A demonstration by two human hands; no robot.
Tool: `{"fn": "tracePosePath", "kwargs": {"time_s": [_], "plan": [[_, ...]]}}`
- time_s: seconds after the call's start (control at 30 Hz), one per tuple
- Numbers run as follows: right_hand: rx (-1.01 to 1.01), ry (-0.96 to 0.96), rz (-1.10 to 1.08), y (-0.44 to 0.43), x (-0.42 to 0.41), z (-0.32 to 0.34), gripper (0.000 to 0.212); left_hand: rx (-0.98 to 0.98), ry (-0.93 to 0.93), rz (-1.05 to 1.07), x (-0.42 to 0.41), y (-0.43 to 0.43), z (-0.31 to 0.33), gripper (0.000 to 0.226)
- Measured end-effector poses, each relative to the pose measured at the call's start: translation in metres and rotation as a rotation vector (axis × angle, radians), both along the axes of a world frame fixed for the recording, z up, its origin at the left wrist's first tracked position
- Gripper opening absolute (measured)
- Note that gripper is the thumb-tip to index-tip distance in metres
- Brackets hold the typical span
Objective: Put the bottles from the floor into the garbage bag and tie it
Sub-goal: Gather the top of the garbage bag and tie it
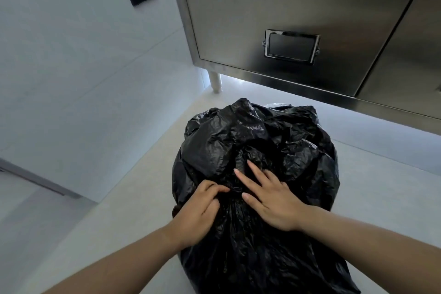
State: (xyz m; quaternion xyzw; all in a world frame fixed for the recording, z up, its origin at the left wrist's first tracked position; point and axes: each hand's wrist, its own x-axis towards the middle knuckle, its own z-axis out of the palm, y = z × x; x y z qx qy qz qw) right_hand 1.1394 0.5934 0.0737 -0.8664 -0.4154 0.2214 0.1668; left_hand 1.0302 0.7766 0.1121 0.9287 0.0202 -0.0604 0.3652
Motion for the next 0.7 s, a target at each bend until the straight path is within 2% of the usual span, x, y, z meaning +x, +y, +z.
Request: {"fn": "tracePosePath", "kwargs": {"time_s": [0.17, 0.37, 0.43, 0.53, 0.7], "plan": [[-0.046, 0.035, -0.052, -0.007, 0.010, -0.005, 0.050, 0.187, -0.011, -0.156, -0.003, 0.008, -0.002, 0.050], [-0.037, 0.011, -0.082, -0.018, 0.011, 0.000, 0.048, 0.270, -0.012, -0.020, 0.001, 0.010, -0.014, 0.053], [-0.030, 0.012, -0.093, -0.021, 0.012, 0.003, 0.048, 0.310, 0.012, 0.046, 0.003, 0.012, -0.017, 0.046], [-0.013, 0.038, -0.104, -0.020, 0.010, 0.007, 0.049, 0.351, -0.012, 0.067, 0.003, 0.015, -0.013, 0.021], [-0.001, 0.097, -0.115, -0.006, 0.001, 0.013, 0.056, 0.153, -0.102, 0.093, 0.006, 0.014, -0.005, 0.014]]}}
